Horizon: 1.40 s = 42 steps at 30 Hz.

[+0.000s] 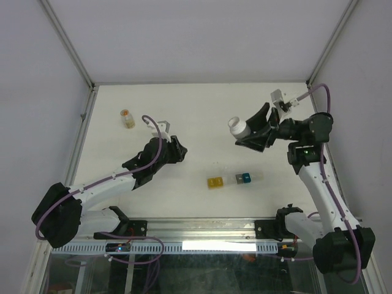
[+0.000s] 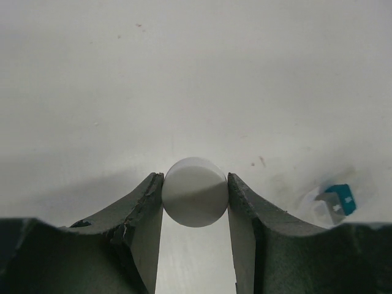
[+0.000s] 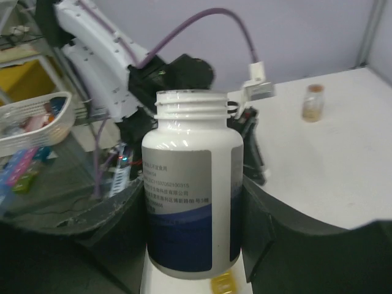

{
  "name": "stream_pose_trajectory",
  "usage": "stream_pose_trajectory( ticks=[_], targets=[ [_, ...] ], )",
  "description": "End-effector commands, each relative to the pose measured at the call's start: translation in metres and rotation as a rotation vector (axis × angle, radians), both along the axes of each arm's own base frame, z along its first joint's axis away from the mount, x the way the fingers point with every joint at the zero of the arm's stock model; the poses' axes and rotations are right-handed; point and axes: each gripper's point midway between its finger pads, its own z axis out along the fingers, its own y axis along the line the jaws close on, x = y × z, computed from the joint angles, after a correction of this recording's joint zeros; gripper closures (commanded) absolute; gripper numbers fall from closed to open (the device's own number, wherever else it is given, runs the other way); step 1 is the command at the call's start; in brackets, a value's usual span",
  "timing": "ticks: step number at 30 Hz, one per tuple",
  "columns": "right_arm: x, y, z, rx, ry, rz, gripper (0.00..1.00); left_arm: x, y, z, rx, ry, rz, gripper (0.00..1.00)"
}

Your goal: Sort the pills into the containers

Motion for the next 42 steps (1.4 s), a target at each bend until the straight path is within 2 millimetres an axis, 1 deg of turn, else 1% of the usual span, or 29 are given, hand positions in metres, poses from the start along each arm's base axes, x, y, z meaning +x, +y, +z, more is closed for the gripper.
stream_pose_trajectory(
  ticks=[1, 3, 4, 5, 6, 7, 8, 9, 10, 11, 12, 13, 14, 15, 16, 17, 18, 19, 22, 23, 26, 27, 28, 31, 33, 35, 38, 40, 42],
  targets=[
    [-0.051, -0.008, 0.013, -0.056, -0.016, 0.084, 1.00, 0.011, 0.025, -0.024, 0.173, 0.036, 0.062, 0.93],
    [0.009, -0.034, 0.040, 0.012, -0.073, -0.240, 1.00, 0.013, 0.026, -0.035, 0.215, 0.069, 0.059, 0.92],
    [0.031, -0.045, 0.051, 0.063, -0.058, -0.332, 1.00, 0.016, 0.025, -0.038, 0.238, 0.081, 0.053, 0.92],
    [0.044, -0.048, 0.054, 0.121, 0.008, -0.329, 1.00, 0.017, 0.024, -0.042, 0.257, 0.100, 0.047, 0.92],
    [0.042, -0.041, 0.055, 0.164, 0.051, -0.246, 1.00, 0.018, 0.024, -0.047, 0.280, 0.119, 0.039, 0.91],
    [0.020, -0.024, 0.048, 0.159, 0.057, -0.094, 1.00, 0.020, 0.024, -0.051, 0.301, 0.130, 0.035, 0.91],
    [-0.009, -0.008, 0.032, 0.098, 0.021, 0.046, 1.00, 0.021, 0.024, -0.056, 0.325, 0.143, 0.035, 0.90],
    [-0.027, 0.000, 0.018, 0.043, -0.028, 0.120, 1.00, 0.022, 0.026, -0.062, 0.349, 0.158, 0.040, 0.90],
    [-0.025, -0.002, 0.010, 0.027, -0.063, 0.089, 1.00, 0.023, 0.027, -0.069, 0.370, 0.173, 0.045, 0.90],
    [0.001, -0.012, 0.001, 0.027, -0.016, -0.044, 1.00, 0.023, 0.028, -0.075, 0.383, 0.185, 0.046, 0.89],
    [0.022, -0.023, -0.007, -0.009, -0.017, -0.173, 1.00, 0.024, 0.028, -0.080, 0.395, 0.196, 0.043, 0.88],
    [0.027, -0.025, -0.024, -0.065, -0.026, -0.190, 1.00, 0.024, 0.028, -0.082, 0.405, 0.206, 0.037, 0.87],
    [0.020, -0.023, -0.041, -0.095, 0.005, -0.131, 1.00, 0.023, 0.028, -0.085, 0.415, 0.218, 0.031, 0.86],
    [0.008, -0.019, -0.055, -0.112, 0.038, -0.033, 1.00, 0.022, 0.029, -0.088, 0.425, 0.227, 0.026, 0.83],
    [-0.001, -0.016, -0.066, -0.127, 0.040, 0.026, 1.00, 0.021, 0.030, -0.090, 0.435, 0.231, 0.023, 0.78],
    [-0.011, -0.017, -0.086, -0.154, 0.108, 0.045, 1.00, 0.020, 0.032, -0.092, 0.445, 0.235, 0.025, 0.72],
    [-0.011, -0.019, -0.102, -0.229, -0.044, 0.025, 1.00, 0.019, 0.033, -0.094, 0.454, 0.238, 0.027, 0.64],
    [-0.013, -0.022, -0.115, -0.295, -0.080, 0.009, 1.00, 0.019, 0.034, -0.095, 0.454, 0.240, 0.027, 0.56],
    [-0.018, -0.031, -0.147, -0.415, -0.090, 0.013, 1.00, 0.016, 0.031, -0.095, 0.440, 0.247, 0.009, 0.32],
    [-0.021, -0.032, -0.157, -0.436, -0.089, 0.029, 1.00, 0.015, 0.030, -0.094, 0.437, 0.244, -0.001, 0.27],
    [-0.027, -0.036, -0.189, -0.526, -0.075, 0.056, 1.00, 0.013, 0.027, -0.084, 0.412, 0.220, -0.024, 0.17],
    [-0.029, -0.037, -0.199, -0.557, -0.073, 0.064, 1.00, 0.012, 0.026, -0.078, 0.397, 0.200, -0.033, 0.15],
    [-0.029, -0.039, -0.207, -0.592, -0.074, 0.065, 1.00, 0.011, 0.025, -0.070, 0.374, 0.174, -0.044, 0.12],
    [-0.030, -0.042, -0.226, -0.677, -0.072, 0.064, 1.00, 0.004, 0.014, -0.039, 0.264, 0.066, -0.108, 0.09],
    [-0.030, -0.043, -0.235, -0.727, -0.072, 0.063, 1.00, -0.006, 0.006, -0.016, 0.168, -0.025, -0.166, 0.02],
    [-0.033, -0.044, -0.246, -0.777, -0.060, 0.078, 1.00, -0.018, -0.001, 0.011, 0.050, -0.138, -0.223, 0.01],
    [-0.039, -0.044, -0.264, -0.851, -0.037, 0.104, 1.00, -0.042, -0.010, 0.045, -0.105, -0.298, -0.328, 0.01],
    [-0.041, -0.045, -0.273, -0.883, -0.022, 0.112, 1.00, -0.050, -0.011, 0.054, -0.151, -0.359, -0.359, 0.01],
    [-0.044, -0.046, -0.279, -0.907, -0.012, 0.123, 1.00, -0.055, -0.012, 0.053, -0.166, -0.374, -0.382, 0.01]
  ],
)
